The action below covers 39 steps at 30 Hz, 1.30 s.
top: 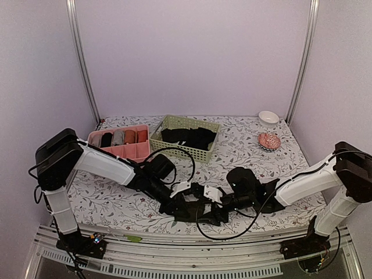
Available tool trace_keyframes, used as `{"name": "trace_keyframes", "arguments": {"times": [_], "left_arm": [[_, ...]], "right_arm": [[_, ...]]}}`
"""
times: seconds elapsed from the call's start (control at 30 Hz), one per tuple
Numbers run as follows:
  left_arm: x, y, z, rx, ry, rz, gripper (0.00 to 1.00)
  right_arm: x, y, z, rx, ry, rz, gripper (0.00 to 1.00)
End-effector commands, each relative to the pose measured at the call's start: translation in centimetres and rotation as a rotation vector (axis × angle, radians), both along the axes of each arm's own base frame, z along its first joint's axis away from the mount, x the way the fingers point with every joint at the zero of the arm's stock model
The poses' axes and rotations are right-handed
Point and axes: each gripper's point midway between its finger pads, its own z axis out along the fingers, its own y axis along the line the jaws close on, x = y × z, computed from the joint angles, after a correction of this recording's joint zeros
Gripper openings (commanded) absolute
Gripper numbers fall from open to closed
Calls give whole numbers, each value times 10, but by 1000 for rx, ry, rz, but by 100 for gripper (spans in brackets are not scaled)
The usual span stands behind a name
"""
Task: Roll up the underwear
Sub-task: Roll the underwear at the center of the board.
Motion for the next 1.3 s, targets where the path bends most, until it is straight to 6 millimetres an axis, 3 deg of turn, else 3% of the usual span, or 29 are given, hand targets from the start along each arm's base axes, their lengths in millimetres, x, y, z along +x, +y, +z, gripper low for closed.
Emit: {"name": "trace_keyframes", "arguments": {"times": [0.0, 0.17, 0.33, 0.43, 0.57, 0.6, 0.87, 1.07, 1.13, 1.17, 1.27], "left_arm": [[-12, 13, -19, 93, 124, -4, 16], [-11, 12, -20, 105, 163, 0, 18], [-8, 10, -19, 120, 194, 17, 19], [-10, 13, -34, 165, 233, 22, 20], [-9, 15, -35, 174, 226, 29, 24], [-8, 14, -34, 168, 210, 33, 28], [32, 18, 18, 8, -126, 187, 66], [59, 37, 67, -134, -420, 347, 76], [58, 44, 82, -188, -490, 367, 83], [54, 49, 83, -205, -522, 371, 94], [42, 55, 99, -263, -641, 363, 96]], "right_arm": [[7, 11, -9, -46, -94, 5, 71], [6, 18, -26, -104, -99, 30, 72], [1, 18, -41, -155, -88, 47, 63], [-2, 15, -48, -176, -74, 49, 45], [-5, 12, -50, -179, -59, 52, 4], [-6, 11, -50, -178, -53, 54, 0], [-20, 11, -46, -97, 150, 105, 0], [-11, 2, -45, -34, 447, 85, 0], [-8, 0, -45, -27, 557, 78, 0], [-7, -1, -46, -29, 613, 68, 0], [-5, -1, -50, -50, 746, 59, 0]]}}
